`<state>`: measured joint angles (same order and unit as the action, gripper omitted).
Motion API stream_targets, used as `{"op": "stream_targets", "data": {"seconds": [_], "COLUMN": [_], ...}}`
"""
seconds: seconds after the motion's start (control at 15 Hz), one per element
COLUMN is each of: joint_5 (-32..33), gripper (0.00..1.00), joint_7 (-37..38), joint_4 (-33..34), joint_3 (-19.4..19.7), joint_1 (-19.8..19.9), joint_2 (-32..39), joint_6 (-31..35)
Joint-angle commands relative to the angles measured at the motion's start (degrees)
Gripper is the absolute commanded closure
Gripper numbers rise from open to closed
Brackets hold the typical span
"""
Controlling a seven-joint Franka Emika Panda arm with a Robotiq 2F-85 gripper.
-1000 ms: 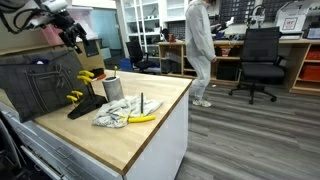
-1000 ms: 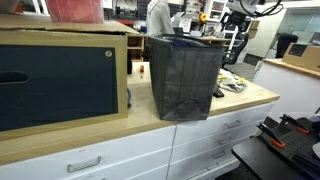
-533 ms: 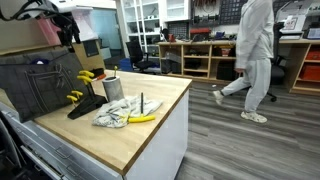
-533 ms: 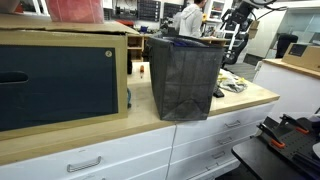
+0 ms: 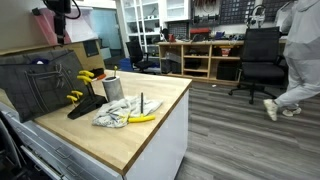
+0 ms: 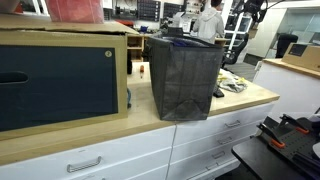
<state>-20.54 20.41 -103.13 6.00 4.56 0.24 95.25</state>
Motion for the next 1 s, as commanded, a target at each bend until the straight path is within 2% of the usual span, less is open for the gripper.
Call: {"op": "stream_targets", "data": {"seconds": [0.0, 0.27, 0.4, 0.53, 0.67, 0.73, 0.93], "joint_5": [2.1, 7.2, 11.0, 13.8, 13.0, 12.6, 12.7], "gripper": [0.00, 0.00, 0.00, 0.00, 0.00, 0.00, 0.00], "joint_7": [-6.5, -14.1, -19.1, -24.8, -26.0, -23.4, -24.6], "joint_4": [9.7, 17.8, 21.5, 24.0, 25.5, 21.8, 23.4], "joint_3": [-0.1, -0.6, -1.0, -1.4, -1.4, -1.3, -1.4], "joint_1": [0.6, 0.5, 0.4, 0.6, 1.1, 0.7, 0.9], "joint_2": [5.4, 10.3, 12.6, 14.5, 15.6, 13.6, 15.0], "joint_6": [-12.5, -23.1, -25.9, -26.0, -25.4, -23.4, -23.4]}}
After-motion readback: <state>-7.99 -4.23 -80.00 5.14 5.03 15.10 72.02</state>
